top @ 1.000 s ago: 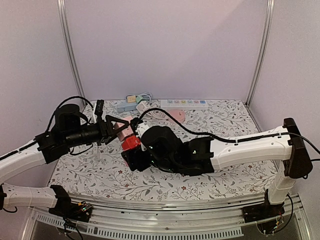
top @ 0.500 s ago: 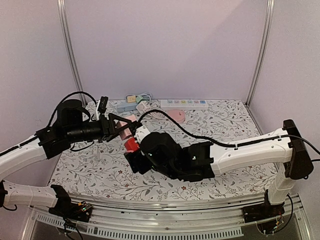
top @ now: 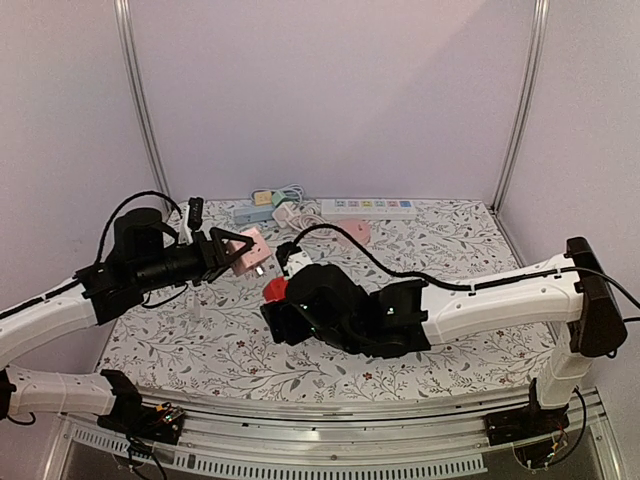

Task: Pull the plug off the socket

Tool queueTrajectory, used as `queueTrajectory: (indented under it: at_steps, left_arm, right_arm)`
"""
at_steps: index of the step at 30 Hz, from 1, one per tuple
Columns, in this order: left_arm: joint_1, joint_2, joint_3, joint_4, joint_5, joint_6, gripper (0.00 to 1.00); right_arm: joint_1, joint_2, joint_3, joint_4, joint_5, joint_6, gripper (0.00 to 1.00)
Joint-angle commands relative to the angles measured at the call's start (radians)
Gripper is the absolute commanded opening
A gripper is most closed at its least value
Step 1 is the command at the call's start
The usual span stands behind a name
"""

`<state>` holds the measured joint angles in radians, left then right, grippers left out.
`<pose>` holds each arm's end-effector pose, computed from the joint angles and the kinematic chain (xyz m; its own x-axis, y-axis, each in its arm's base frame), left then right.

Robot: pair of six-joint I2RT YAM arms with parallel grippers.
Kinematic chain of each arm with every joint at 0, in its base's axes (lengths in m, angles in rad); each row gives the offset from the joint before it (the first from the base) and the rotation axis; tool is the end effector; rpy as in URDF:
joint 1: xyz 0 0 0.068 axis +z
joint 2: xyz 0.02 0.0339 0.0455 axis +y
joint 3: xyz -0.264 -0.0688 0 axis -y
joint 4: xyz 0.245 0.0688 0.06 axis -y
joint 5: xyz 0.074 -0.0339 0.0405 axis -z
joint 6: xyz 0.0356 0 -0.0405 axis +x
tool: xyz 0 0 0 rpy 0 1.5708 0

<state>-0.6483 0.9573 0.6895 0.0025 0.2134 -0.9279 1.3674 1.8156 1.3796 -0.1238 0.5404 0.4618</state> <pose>0.1749 -0.1420 0.2939 -0.7280 -0.4298 -0.5341 0.2842 0.5198 -0.8057 0.1028 0.4076 0.2650 -0.4310 -0.1982 -0.8803 -0.6252 0.7690 0.1330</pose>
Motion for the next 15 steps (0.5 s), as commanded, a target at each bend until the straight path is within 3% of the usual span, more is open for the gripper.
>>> queueTrajectory:
  at_steps: [1, 7, 15]
  left_arm:
    - [0.021, -0.021, -0.035, 0.03, -0.052, 0.005, 0.0]
    - [0.039, 0.025, -0.011, 0.025, -0.016, 0.03, 0.0]
    - [0.042, 0.097, 0.042, -0.379, -0.127, 0.196, 0.0]
  right_arm:
    - [-0.03, -0.059, -0.01, -0.011, -0.007, 0.092, 0.49]
    - [-0.022, -0.092, -0.025, -0.047, 0.026, 0.047, 0.49]
    - [-0.036, -0.314, -0.188, -0.174, 0.24, 0.097, 0.49]
